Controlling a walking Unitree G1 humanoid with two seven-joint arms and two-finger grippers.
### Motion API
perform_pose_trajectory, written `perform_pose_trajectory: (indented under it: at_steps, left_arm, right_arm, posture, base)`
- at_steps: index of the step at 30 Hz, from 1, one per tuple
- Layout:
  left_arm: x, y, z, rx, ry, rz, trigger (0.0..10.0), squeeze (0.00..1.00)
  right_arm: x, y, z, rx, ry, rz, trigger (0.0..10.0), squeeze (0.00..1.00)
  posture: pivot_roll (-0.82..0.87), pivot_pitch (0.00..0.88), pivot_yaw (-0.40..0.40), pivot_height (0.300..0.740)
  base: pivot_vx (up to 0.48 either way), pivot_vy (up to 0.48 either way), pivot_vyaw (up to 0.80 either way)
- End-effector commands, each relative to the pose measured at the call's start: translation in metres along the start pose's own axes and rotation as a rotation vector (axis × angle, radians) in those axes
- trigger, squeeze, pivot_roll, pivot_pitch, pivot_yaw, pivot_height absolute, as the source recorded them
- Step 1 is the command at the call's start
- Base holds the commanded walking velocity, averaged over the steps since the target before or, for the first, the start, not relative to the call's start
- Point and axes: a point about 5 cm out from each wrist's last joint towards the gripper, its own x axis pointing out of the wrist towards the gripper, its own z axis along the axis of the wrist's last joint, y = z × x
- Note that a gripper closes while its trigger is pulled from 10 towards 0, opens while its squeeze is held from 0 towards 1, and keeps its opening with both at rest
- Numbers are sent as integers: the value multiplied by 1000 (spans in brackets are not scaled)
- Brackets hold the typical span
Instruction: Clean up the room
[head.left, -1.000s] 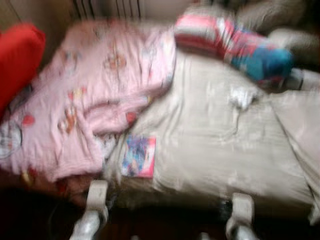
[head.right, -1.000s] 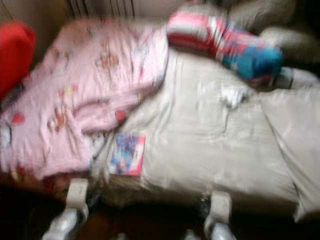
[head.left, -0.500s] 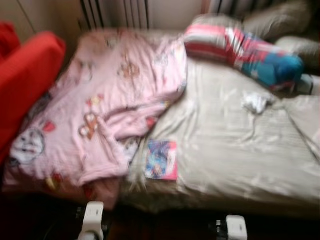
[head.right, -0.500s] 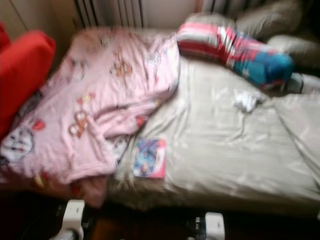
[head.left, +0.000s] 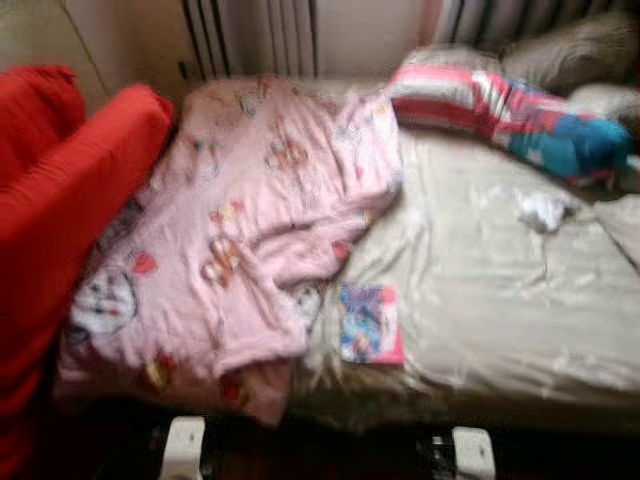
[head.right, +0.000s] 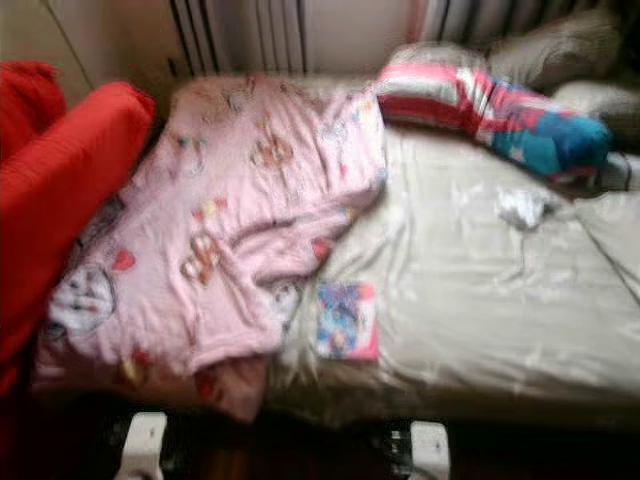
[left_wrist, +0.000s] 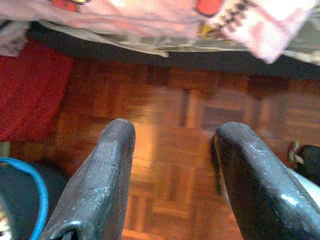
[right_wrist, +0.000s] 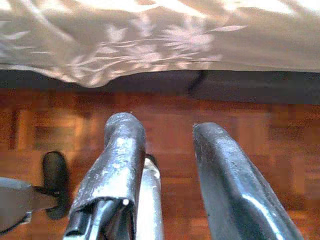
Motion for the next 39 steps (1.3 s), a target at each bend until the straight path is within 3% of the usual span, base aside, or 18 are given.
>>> perform_pose_trajectory:
  at_steps: [1,17,39]
  left_arm:
    - [-1,-5,-6,7,25,-11,10000,0]
    - [-1,-9,-5,22,24,-24,10000,0]
    - [0,-14,-3,8,6,-43,10000,0]
  right_arm:
    - [-3,-10,-11,11,40,-33,10000,0]
    - [-3,-8,-11,21,41,-38,10000,0]
    - [-4,-4,-17,-41,61,-13,10000,0]
  posture:
    - [-87,89,49,740]
    - [-92,48,57,740]
    - [-79,20,53,740]
  base:
    - [0,356,0]
    - [0,21,0]
    - [0,0,0]
